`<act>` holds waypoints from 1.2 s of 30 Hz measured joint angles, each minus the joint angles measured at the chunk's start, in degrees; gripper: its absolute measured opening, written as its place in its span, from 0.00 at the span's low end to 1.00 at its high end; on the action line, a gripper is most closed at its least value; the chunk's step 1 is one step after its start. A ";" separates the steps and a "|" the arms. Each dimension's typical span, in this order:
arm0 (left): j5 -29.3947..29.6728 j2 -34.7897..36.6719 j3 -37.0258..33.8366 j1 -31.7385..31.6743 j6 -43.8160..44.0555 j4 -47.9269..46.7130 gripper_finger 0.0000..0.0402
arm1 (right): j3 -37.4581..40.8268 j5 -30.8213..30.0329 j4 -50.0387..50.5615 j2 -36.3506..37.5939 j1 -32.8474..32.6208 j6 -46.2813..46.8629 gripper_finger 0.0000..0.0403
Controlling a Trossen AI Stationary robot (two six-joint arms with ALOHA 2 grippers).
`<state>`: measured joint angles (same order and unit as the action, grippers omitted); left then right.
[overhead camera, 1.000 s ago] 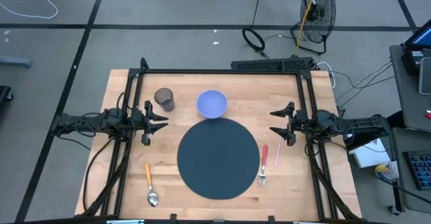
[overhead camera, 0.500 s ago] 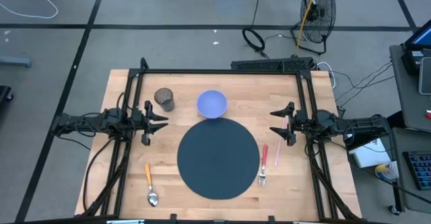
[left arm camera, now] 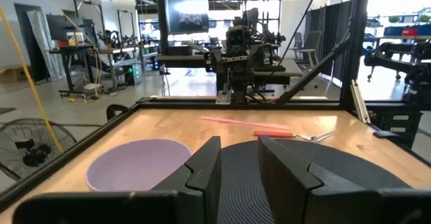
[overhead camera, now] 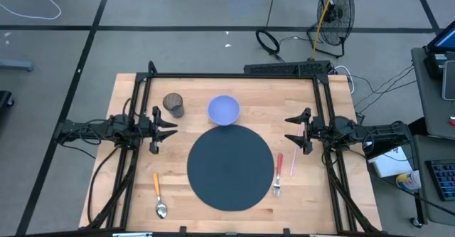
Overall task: Pick & Place Utensil
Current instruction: Put the purple bowl on the mat
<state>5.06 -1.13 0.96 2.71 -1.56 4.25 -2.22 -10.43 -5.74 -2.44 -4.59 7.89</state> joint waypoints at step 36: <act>0.53 -0.34 0.01 -0.60 6.66 15.52 0.26 | 0.00 -9.25 -5.68 -0.07 -0.01 -0.59 0.79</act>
<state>5.59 -1.46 0.97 2.11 5.10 19.77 -2.22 -19.68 -11.41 -2.50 -4.60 7.30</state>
